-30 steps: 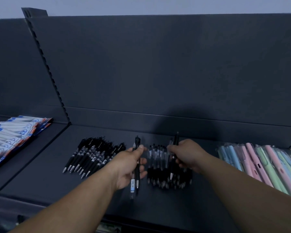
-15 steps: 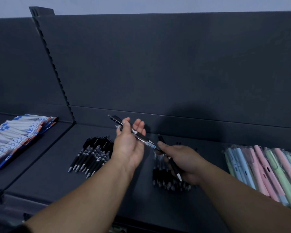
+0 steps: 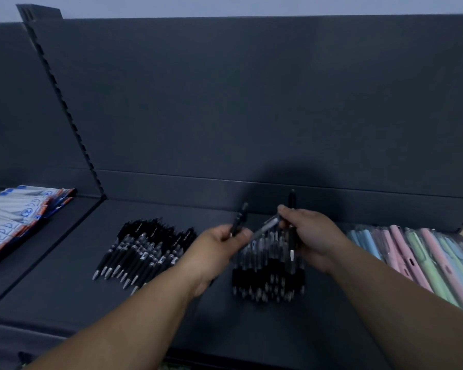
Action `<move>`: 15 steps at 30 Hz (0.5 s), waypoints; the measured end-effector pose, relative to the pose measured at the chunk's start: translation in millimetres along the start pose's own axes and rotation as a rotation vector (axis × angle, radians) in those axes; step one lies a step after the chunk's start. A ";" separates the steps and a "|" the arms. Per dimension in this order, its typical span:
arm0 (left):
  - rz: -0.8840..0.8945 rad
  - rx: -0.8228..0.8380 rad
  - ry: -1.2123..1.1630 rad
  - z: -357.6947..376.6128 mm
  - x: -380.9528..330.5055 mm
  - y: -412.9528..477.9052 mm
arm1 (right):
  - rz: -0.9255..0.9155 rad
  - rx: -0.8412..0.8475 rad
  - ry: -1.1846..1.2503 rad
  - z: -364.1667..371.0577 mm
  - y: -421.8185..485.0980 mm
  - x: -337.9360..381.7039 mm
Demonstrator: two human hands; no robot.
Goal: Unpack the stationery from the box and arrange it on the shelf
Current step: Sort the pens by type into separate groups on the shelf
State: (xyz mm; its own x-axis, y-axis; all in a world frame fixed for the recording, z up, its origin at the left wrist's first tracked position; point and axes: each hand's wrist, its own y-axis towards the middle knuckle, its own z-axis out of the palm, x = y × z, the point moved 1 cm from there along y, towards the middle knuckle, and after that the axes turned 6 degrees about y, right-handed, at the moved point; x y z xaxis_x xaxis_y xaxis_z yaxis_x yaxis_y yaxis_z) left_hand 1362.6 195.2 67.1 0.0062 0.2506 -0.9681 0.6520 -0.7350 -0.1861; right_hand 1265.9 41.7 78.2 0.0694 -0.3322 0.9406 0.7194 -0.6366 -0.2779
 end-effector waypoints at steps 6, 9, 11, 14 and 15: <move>-0.021 0.095 0.281 -3.0 8.4 2.4 | 0.007 0.055 -0.153 4.2 5.3 -10.5; -0.100 -0.010 0.399 -8.4 13.3 5.0 | 0.015 0.004 -0.291 2.9 7.2 -19.1; -0.151 -0.091 0.462 -14.2 17.6 10.0 | -0.014 -0.045 -0.464 -0.1 6.1 -22.3; -0.195 -0.091 0.575 -15.5 21.8 15.9 | -0.032 -0.032 -0.519 -0.2 3.2 -26.1; -0.202 -0.074 0.616 -14.2 24.2 17.2 | -0.026 -0.021 -0.509 1.3 2.2 -26.9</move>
State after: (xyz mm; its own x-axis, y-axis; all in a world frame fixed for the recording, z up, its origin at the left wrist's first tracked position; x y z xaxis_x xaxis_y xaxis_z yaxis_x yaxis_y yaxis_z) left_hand 1384.7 197.6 42.8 0.2971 0.7110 -0.6373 0.7361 -0.5957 -0.3214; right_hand 1266.5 50.2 52.5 0.3831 0.0616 0.9216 0.7119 -0.6555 -0.2521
